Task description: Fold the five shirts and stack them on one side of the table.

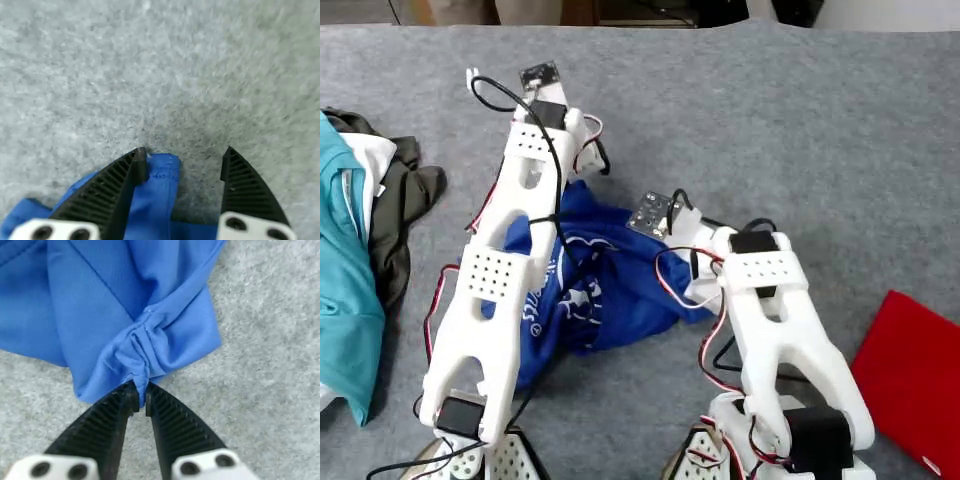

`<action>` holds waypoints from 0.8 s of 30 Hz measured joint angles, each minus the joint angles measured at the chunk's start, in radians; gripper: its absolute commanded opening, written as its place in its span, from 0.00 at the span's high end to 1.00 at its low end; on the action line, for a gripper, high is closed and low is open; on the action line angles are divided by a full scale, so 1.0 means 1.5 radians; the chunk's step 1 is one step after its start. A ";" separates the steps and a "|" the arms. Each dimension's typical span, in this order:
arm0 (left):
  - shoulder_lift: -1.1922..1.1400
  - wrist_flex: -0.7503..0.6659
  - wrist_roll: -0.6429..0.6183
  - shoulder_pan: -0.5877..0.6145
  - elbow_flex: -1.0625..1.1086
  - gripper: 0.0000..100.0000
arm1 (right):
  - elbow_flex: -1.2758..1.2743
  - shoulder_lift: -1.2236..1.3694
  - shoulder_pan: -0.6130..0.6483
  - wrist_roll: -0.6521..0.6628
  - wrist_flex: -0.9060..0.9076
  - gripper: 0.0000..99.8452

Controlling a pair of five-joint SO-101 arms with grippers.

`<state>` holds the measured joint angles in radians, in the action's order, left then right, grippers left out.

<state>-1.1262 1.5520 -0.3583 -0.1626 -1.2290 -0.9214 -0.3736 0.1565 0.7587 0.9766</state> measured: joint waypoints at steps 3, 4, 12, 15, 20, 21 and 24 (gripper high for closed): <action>-0.003 0.001 0.019 0.000 0.000 0.75 | 0.000 0.000 0.000 0.000 0.000 1.00; -0.003 0.007 0.021 0.000 0.000 0.75 | 0.000 0.000 0.000 0.000 0.000 1.00; -0.003 0.109 0.072 0.001 -0.031 0.81 | 0.000 0.000 0.000 0.000 0.000 1.00; -0.003 0.125 0.110 0.001 -0.044 0.84 | 0.000 0.000 0.000 0.000 0.000 1.00; -0.003 0.127 0.150 0.008 -0.045 0.85 | 0.000 0.000 0.000 0.000 0.000 1.00; -0.003 0.127 0.151 0.011 -0.045 0.85 | 0.000 0.000 0.000 0.000 0.000 1.00; -0.003 0.130 0.151 0.018 -0.045 0.85 | 0.000 0.000 0.000 0.000 0.000 1.00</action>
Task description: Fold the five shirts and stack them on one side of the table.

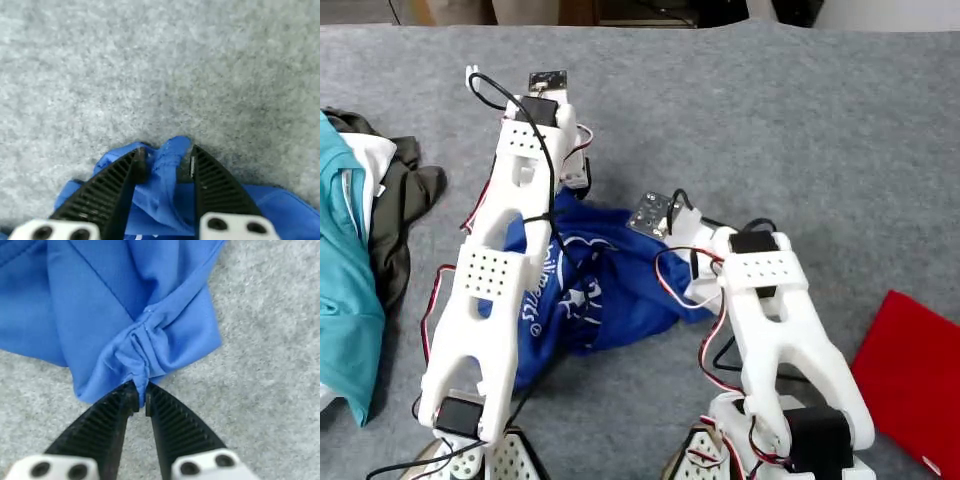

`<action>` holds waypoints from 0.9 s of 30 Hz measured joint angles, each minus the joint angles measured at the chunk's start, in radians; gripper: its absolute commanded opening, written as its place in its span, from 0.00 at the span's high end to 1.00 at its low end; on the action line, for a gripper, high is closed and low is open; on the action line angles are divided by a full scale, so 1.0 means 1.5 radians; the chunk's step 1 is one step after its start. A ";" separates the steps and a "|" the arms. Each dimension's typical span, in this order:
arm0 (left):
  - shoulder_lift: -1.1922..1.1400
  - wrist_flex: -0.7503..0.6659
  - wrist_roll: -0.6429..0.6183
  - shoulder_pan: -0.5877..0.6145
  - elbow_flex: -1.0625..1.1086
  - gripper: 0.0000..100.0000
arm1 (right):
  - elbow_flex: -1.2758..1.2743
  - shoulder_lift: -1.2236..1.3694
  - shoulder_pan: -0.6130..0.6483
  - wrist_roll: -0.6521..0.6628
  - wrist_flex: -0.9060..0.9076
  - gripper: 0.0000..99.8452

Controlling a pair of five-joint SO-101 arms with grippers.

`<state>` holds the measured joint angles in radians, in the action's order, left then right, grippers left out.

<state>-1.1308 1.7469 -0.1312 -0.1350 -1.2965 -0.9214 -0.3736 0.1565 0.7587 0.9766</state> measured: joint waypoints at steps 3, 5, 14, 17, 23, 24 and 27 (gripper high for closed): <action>0.000 0.000 0.001 0.001 0.000 0.85 | 0.000 0.000 0.000 0.000 0.000 1.00; 0.000 0.000 0.001 0.001 0.000 0.85 | 0.000 0.000 0.000 0.000 0.000 1.00; 0.000 0.000 -0.003 0.001 0.000 0.98 | 0.000 0.000 0.000 0.000 0.000 1.00; 0.000 0.000 -0.034 0.002 -0.019 0.98 | 0.014 0.000 0.000 0.000 0.024 1.00; 0.059 0.000 -0.085 0.026 -0.134 0.98 | 0.165 -0.092 0.000 -0.014 0.160 1.00; 0.079 0.000 -0.087 0.029 -0.148 0.98 | 0.205 -0.114 0.000 -0.019 0.191 1.00; 0.148 0.001 -0.092 0.034 -0.167 0.98 | 0.336 -0.162 0.000 -0.049 0.277 1.00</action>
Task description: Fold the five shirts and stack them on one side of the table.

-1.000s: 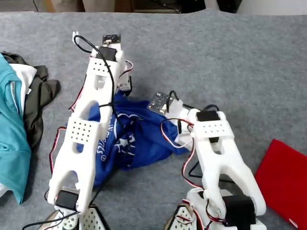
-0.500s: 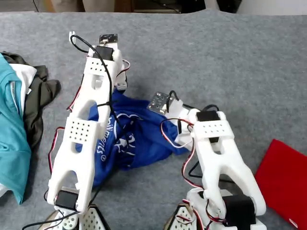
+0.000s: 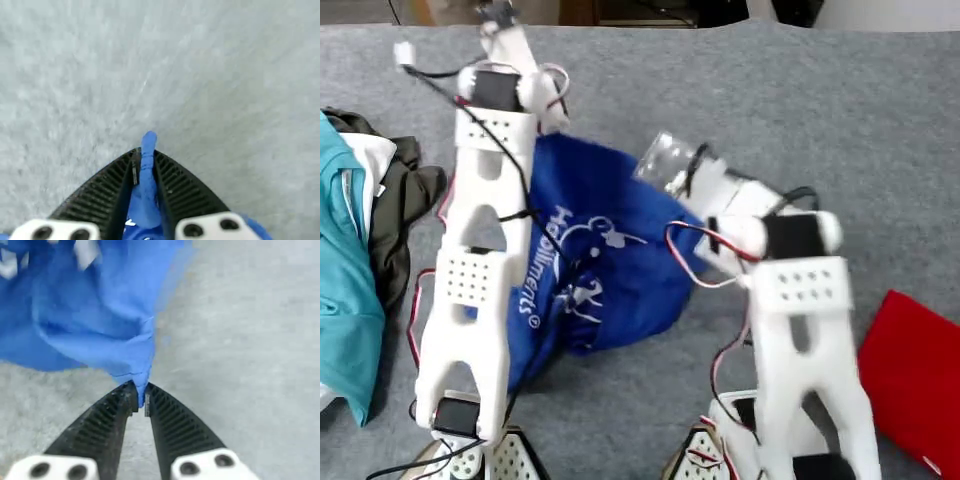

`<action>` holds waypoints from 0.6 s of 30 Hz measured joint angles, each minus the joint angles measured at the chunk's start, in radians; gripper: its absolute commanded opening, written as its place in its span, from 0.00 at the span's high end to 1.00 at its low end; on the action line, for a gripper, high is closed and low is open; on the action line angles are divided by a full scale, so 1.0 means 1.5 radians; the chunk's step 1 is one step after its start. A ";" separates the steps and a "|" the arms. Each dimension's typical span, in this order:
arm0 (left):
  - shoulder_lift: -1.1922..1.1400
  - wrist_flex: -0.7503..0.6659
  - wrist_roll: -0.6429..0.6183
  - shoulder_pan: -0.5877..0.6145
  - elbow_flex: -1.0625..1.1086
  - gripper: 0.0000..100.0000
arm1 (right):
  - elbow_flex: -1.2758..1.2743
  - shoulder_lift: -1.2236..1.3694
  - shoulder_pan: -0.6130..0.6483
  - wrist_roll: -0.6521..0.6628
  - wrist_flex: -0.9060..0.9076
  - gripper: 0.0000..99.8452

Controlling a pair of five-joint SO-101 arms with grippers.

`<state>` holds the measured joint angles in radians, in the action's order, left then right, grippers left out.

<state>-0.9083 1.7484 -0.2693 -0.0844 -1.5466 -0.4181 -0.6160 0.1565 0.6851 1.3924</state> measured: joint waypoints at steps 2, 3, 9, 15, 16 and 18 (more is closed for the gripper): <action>0.050 0.000 0.000 0.000 -0.002 0.98 | 0.086 -0.017 0.000 -0.025 0.049 1.00; 0.075 0.000 0.000 0.000 -0.002 0.98 | 0.127 -0.024 0.000 -0.036 0.069 1.00; 0.271 0.001 0.000 0.010 0.021 0.98 | 0.340 -0.050 0.000 -0.060 0.122 1.00; 0.482 0.001 0.000 0.085 0.071 0.98 | 0.484 -0.058 0.000 -0.084 0.123 1.00; 0.515 0.001 -0.001 0.100 0.079 0.98 | 0.509 -0.058 0.000 -0.094 0.123 0.99; 0.580 0.001 -0.001 0.131 0.098 0.98 | 0.566 -0.058 0.001 -0.119 0.123 0.99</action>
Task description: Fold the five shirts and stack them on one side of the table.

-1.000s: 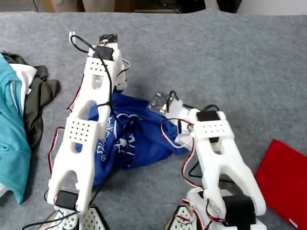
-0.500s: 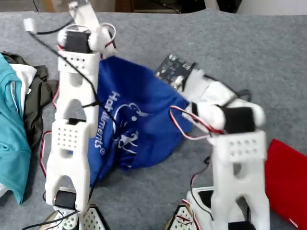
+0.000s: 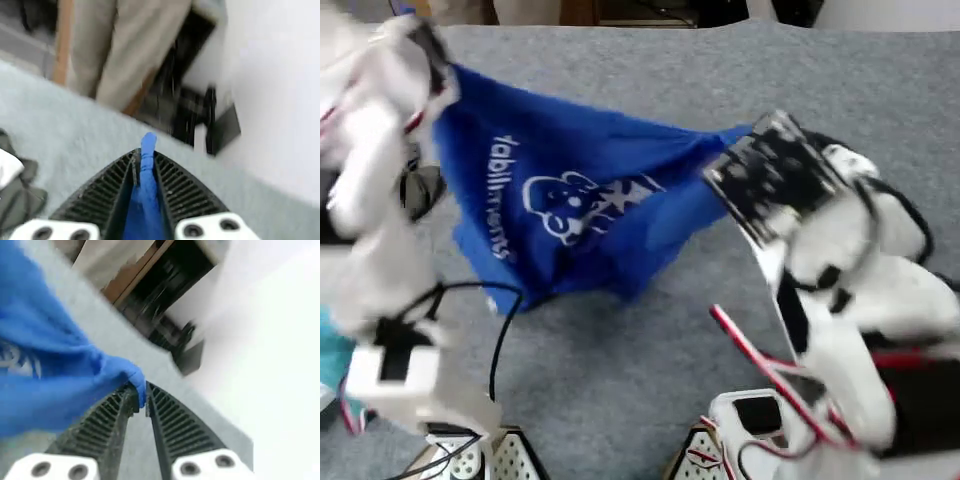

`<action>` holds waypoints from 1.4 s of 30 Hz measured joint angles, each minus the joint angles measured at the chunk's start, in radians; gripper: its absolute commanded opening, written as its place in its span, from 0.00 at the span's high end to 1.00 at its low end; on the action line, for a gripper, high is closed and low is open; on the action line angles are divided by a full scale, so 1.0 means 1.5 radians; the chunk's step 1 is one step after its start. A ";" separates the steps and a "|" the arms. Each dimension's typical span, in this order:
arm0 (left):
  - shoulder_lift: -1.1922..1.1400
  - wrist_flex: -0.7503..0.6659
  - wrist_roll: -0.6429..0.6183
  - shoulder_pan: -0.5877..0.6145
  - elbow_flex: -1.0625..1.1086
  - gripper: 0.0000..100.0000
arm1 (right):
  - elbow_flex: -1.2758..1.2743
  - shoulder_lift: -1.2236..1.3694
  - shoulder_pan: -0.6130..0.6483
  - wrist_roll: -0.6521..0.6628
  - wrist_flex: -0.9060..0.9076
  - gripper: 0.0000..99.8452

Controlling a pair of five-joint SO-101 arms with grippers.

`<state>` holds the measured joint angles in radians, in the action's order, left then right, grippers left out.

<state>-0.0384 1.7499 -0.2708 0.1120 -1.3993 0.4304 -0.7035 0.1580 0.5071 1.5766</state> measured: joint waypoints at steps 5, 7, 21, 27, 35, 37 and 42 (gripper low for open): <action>0.188 0.000 0.013 0.039 0.061 0.98 | 0.172 -0.005 0.000 -0.071 0.000 0.99; 0.274 0.000 0.019 0.040 0.111 0.98 | 0.214 -0.009 0.001 -0.103 0.000 0.99; 0.448 -0.011 0.066 0.073 0.461 0.98 | 0.057 0.002 0.074 -0.115 0.040 0.99; 0.450 -0.063 0.073 0.133 0.507 0.98 | 0.044 0.048 0.076 0.003 0.126 0.99; 0.430 -0.138 0.073 0.209 0.643 0.98 | -0.095 0.061 0.102 0.074 0.128 0.99; 0.430 -0.142 0.073 0.212 0.679 0.98 | -0.145 0.072 0.124 0.074 0.127 0.99; 0.430 -0.153 0.078 0.214 0.805 0.98 | -0.225 0.119 0.178 0.056 0.082 0.99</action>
<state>0.6061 1.5198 -0.1542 0.4327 -0.1918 0.0928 -0.5255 0.4250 0.5915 1.6993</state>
